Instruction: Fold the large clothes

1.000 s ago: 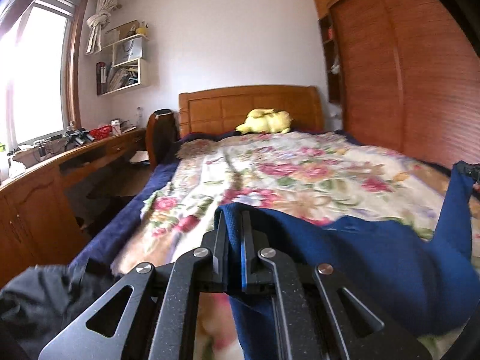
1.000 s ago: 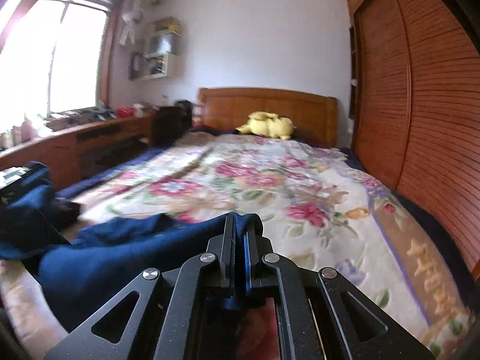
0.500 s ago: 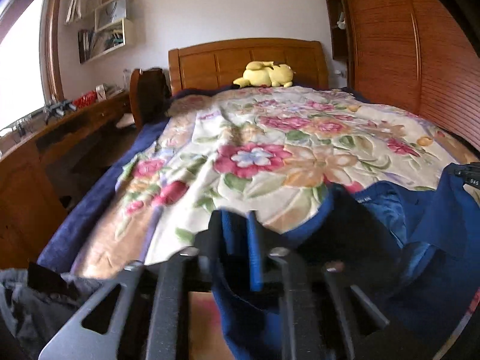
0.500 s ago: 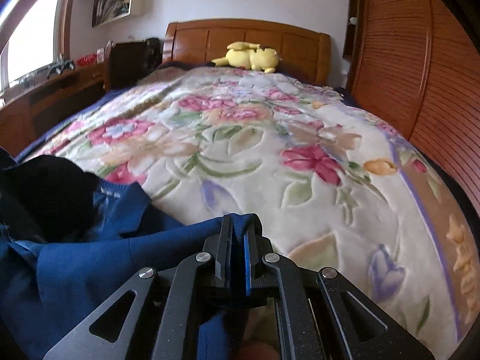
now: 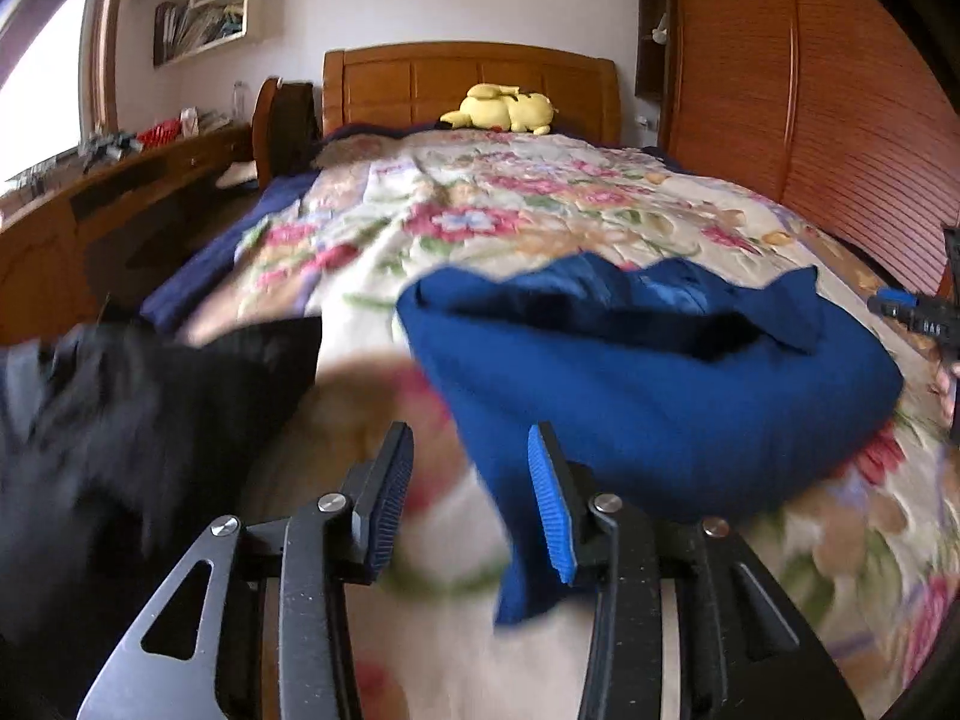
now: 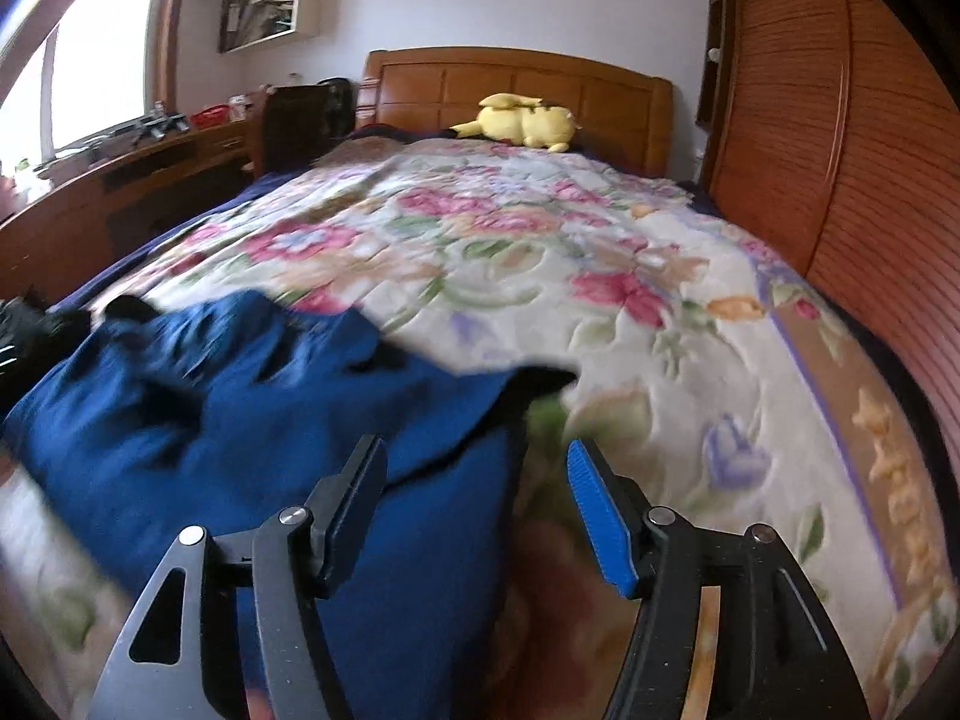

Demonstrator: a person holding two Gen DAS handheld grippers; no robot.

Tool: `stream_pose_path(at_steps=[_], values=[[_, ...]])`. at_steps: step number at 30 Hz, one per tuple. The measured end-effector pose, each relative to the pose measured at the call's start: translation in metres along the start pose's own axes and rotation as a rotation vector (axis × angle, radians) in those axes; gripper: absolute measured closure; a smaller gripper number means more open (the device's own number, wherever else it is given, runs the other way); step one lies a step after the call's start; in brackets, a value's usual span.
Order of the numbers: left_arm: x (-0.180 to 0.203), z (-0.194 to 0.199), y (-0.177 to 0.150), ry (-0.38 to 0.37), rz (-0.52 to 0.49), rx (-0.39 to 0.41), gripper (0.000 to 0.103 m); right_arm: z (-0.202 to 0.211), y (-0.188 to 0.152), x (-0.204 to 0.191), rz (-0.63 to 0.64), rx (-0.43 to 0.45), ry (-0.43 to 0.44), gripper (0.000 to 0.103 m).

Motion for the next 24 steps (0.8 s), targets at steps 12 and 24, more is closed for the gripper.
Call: stream_pose_path(at_steps=[12,24], values=[[0.009,0.019,-0.038,-0.004,-0.032,-0.049,0.062,0.021,-0.056,0.002,-0.069,-0.062,0.07,0.036],[0.021,-0.012,-0.055,0.044,-0.096,-0.139,0.06,0.0,-0.073,-0.011,-0.038,-0.037,0.037,0.036]])
Point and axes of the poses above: each gripper's, at about its wrist camera, not at the fingertips, and z roughly against the way its jaws point, x to its right, y to its top, the point moved 2 cm from there along -z, roughly the way its jaws point, and after that the axes turned 3 degrees about -z, right-handed, at the moved point
